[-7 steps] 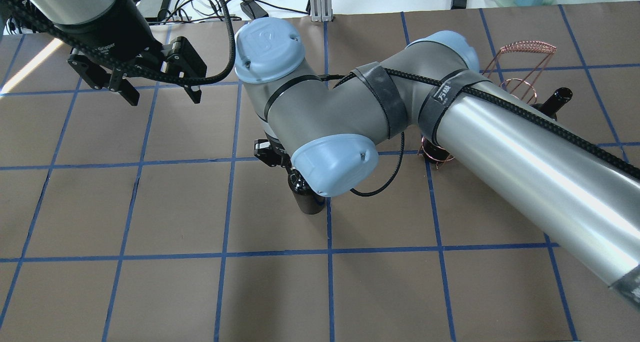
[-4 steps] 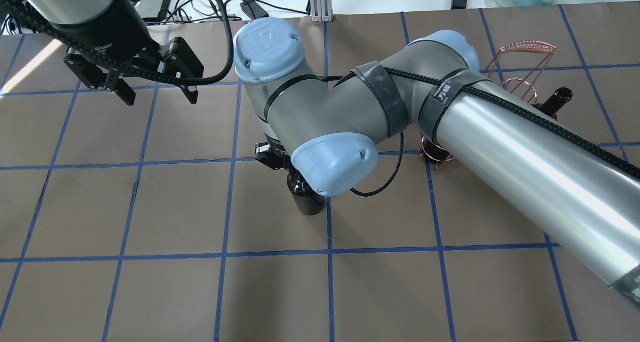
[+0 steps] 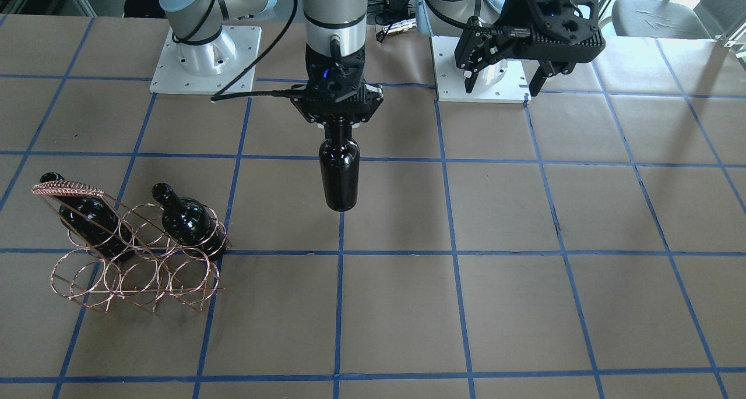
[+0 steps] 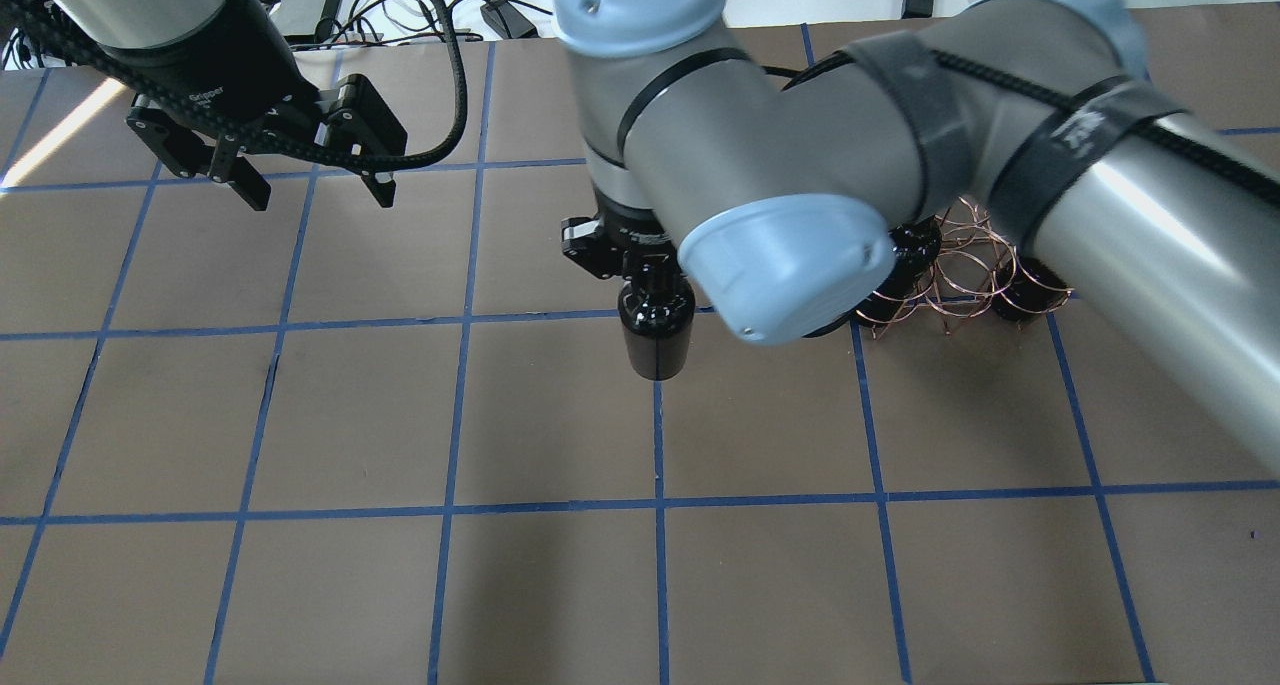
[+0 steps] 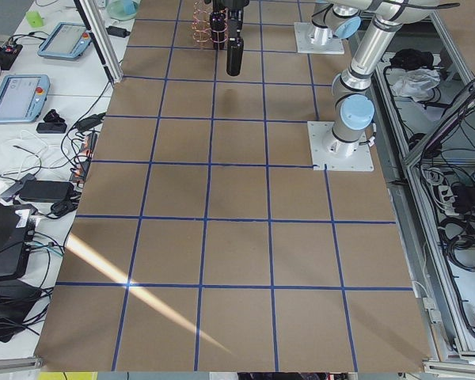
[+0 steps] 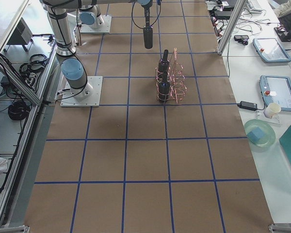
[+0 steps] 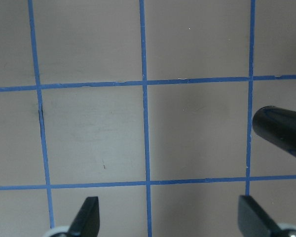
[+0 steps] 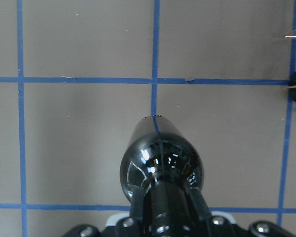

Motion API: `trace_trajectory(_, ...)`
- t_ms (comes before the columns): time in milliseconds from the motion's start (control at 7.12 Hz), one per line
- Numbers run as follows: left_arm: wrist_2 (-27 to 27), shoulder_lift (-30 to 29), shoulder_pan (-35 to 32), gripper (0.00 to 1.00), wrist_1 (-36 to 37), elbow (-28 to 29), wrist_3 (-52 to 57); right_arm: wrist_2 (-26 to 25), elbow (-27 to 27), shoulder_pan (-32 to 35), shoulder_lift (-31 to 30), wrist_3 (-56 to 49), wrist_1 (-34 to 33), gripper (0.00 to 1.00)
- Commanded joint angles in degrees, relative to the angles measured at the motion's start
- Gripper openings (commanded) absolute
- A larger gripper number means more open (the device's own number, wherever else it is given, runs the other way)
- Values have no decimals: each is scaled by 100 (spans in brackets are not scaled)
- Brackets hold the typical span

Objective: Place wine into wine basket
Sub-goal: 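Lift the bottle with the right gripper and carry it to the wire rack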

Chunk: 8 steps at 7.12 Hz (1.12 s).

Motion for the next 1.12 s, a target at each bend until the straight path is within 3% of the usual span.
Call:
trace_trajectory(0,0,6,1,100,0,-1,0,-22,-199,-897,-700,-1143,1101,6)
trace_trajectory(140,9,6,1,100,0,-1,0,-126,-200,-1362,-859,-1906,1409,5)
trace_trajectory(561,0,6,1,100,0,-1,-17,-162,-208,-2612,-1002,-3535,1518,0)
trace_trajectory(982,9,6,-8,100,0,-1,-26,-109,-243,-3326,-940,-3987,1439,0)
